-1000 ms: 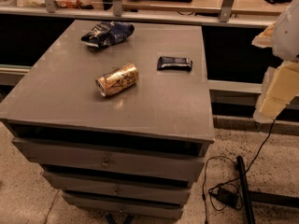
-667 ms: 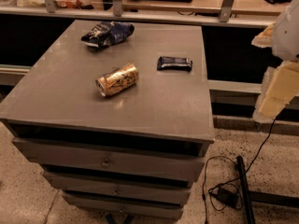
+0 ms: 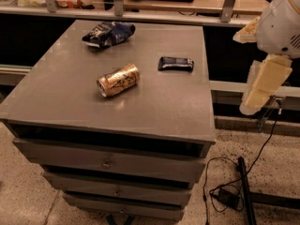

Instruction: Move rxbar blueberry near blue chip bag

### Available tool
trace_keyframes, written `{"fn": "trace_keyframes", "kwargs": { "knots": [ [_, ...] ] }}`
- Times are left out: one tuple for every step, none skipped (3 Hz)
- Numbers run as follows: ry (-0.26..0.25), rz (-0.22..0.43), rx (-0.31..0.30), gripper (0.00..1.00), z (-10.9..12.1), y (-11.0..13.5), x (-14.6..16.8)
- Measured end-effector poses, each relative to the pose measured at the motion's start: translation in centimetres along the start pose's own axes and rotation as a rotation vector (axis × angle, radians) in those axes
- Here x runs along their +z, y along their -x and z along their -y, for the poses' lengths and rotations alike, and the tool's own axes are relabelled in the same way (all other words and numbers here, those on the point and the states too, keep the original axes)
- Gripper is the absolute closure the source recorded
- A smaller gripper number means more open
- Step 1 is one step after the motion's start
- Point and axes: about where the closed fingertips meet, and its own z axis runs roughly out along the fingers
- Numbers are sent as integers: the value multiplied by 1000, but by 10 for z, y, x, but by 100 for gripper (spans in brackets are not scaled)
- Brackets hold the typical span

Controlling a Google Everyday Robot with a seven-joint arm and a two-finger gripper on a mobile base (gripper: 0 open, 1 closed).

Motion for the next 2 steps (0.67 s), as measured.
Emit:
{"fn": "trace_keyframes", "kwargs": {
  "knots": [
    [7, 155, 1, 0, 30, 16, 20],
    [-37, 378, 73, 0, 73, 24, 57]
  ]
}}
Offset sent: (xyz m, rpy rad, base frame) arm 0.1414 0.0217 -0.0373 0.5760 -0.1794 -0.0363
